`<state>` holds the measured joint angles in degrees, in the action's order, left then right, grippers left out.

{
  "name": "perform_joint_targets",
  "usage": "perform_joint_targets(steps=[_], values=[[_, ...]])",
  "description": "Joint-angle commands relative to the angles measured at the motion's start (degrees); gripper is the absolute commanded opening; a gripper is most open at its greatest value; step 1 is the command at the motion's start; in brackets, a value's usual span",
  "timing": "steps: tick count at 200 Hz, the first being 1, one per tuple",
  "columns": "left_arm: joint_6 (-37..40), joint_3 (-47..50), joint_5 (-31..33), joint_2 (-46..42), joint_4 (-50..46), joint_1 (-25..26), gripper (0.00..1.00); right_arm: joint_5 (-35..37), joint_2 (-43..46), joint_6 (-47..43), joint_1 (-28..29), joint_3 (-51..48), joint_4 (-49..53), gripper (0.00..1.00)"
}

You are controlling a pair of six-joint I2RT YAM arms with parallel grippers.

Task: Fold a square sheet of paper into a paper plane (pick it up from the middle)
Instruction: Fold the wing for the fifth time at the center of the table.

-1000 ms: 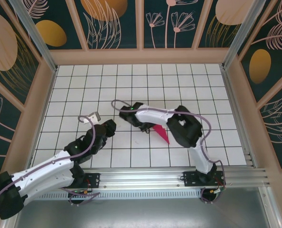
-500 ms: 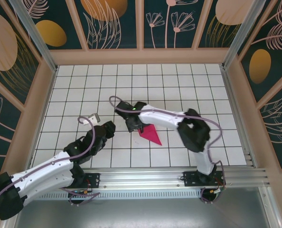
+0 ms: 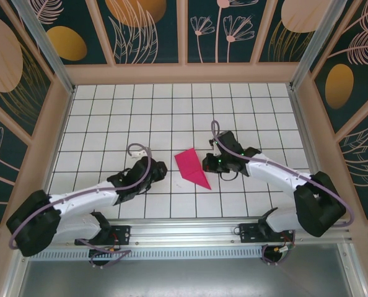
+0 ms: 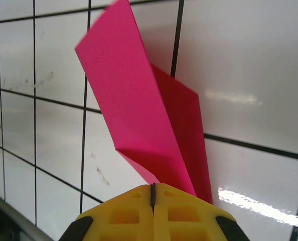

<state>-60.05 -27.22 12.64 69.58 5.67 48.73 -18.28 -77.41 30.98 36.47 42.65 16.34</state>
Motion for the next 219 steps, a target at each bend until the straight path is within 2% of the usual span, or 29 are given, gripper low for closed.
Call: perform_joint_targets(steps=[1,38,73,132,150,219], values=[[-0.2,-2.3,-5.3,4.5,4.6,0.1,0.3,-7.4,-0.6,0.4,-0.9,-1.9,-7.2,0.03],[-2.0,-4.0,-9.1,10.4,8.3,0.1,0.31,-9.9,-4.5,-0.7,-1.5,-1.9,-8.9,0.02],[-2.4,-4.8,-9.8,12.7,9.4,0.1,0.32,-7.3,-6.6,-0.8,-2.0,-2.4,-8.6,0.02],[-1.8,-7.0,-11.1,15.6,9.2,0.0,0.32,-8.7,-10.4,-2.1,-4.8,-4.7,-12.3,0.02],[-1.7,-7.7,-11.3,16.2,9.1,0.0,0.36,-9.9,-11.8,-2.0,-7.0,-5.7,-13.9,0.02],[-3.5,-9.5,-13.6,19.6,12.1,0.1,0.5,-11.5,-13.6,-1.2,-8.9,-8.4,-17.7,0.03]])
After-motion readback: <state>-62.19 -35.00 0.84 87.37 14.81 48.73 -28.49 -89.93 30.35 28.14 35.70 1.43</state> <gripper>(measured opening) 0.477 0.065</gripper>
